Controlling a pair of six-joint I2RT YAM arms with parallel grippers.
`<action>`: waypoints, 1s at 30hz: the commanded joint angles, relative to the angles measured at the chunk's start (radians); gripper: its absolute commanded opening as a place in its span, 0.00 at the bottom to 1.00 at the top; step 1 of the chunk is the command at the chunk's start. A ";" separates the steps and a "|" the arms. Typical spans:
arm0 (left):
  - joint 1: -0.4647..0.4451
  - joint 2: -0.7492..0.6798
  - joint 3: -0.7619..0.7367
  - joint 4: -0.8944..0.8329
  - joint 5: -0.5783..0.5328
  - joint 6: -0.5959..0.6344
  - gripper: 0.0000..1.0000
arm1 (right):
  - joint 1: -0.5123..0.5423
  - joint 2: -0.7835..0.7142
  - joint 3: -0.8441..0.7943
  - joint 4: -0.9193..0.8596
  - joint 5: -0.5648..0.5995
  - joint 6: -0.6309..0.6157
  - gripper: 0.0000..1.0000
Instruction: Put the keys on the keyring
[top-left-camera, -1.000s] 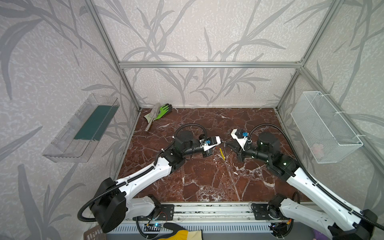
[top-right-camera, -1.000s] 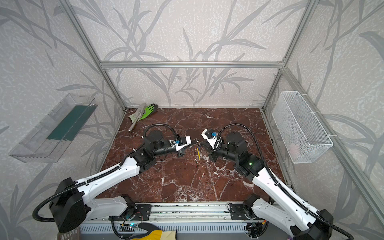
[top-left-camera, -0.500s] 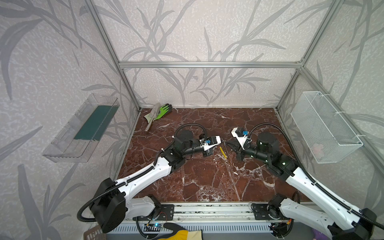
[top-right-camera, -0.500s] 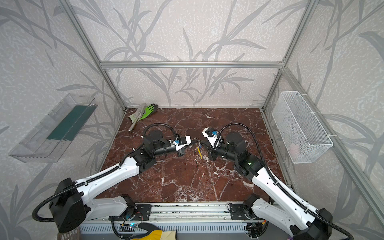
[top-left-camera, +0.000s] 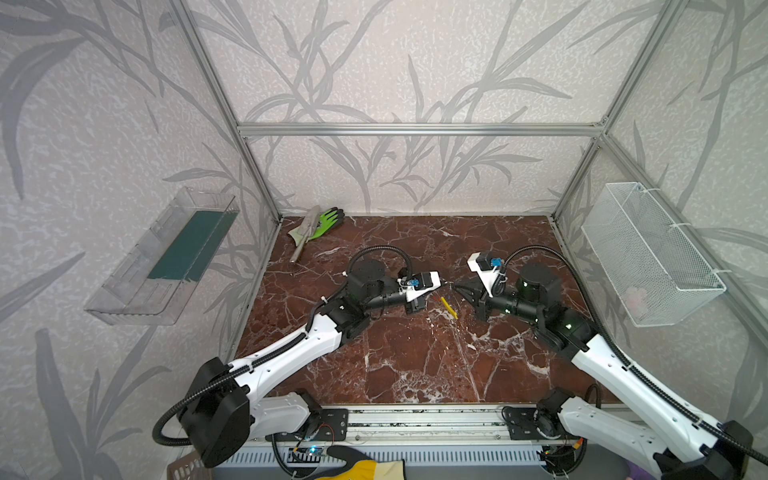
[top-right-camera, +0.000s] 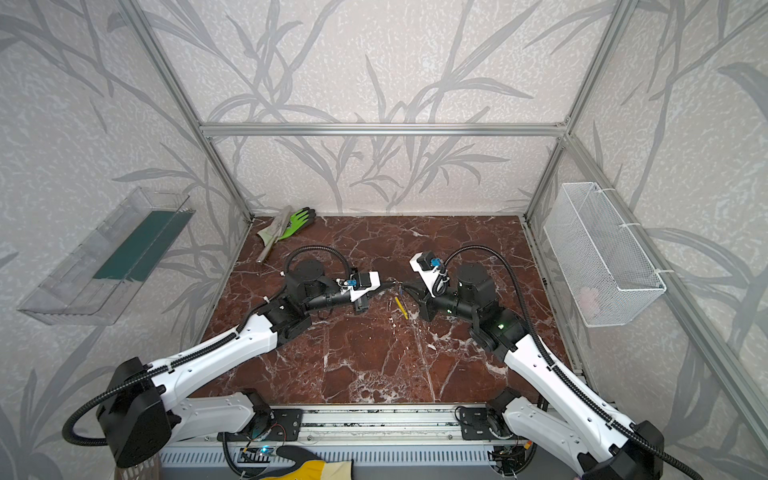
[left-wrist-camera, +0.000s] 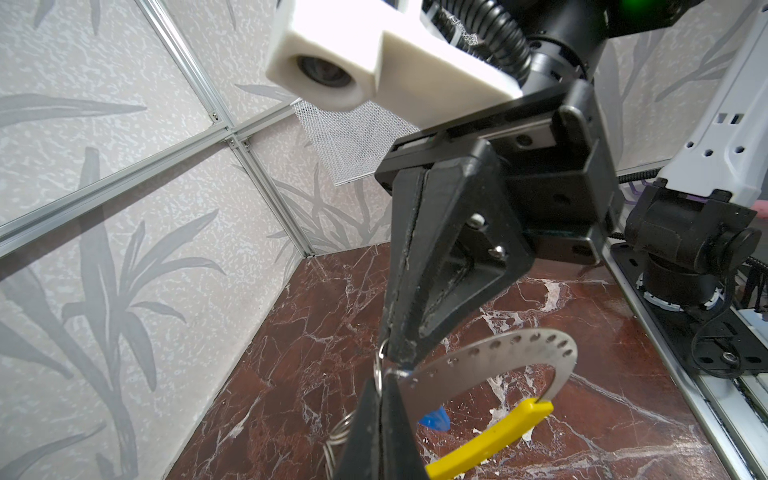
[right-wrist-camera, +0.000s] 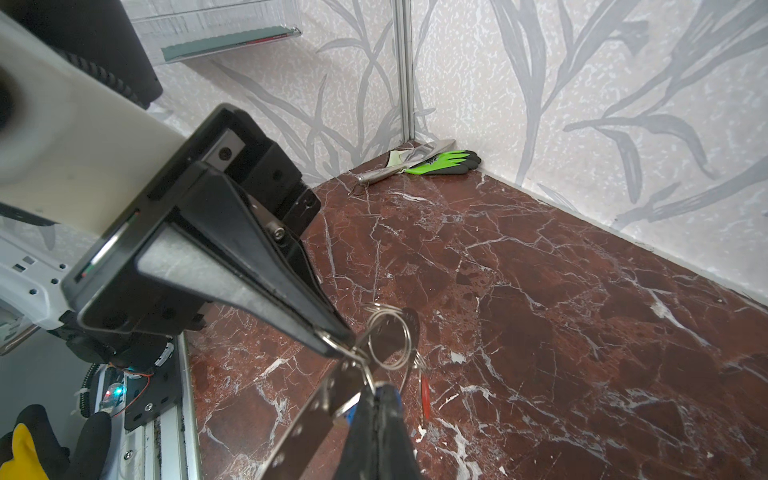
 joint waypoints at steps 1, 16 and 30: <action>-0.006 -0.030 0.031 0.048 0.087 -0.027 0.00 | -0.020 0.004 -0.006 0.020 0.004 0.025 0.00; 0.015 0.036 0.017 0.291 0.163 -0.264 0.00 | -0.069 -0.002 0.009 -0.066 -0.066 -0.027 0.14; 0.023 0.094 0.035 0.376 0.227 -0.387 0.00 | -0.095 -0.147 0.048 -0.043 -0.136 -0.252 0.36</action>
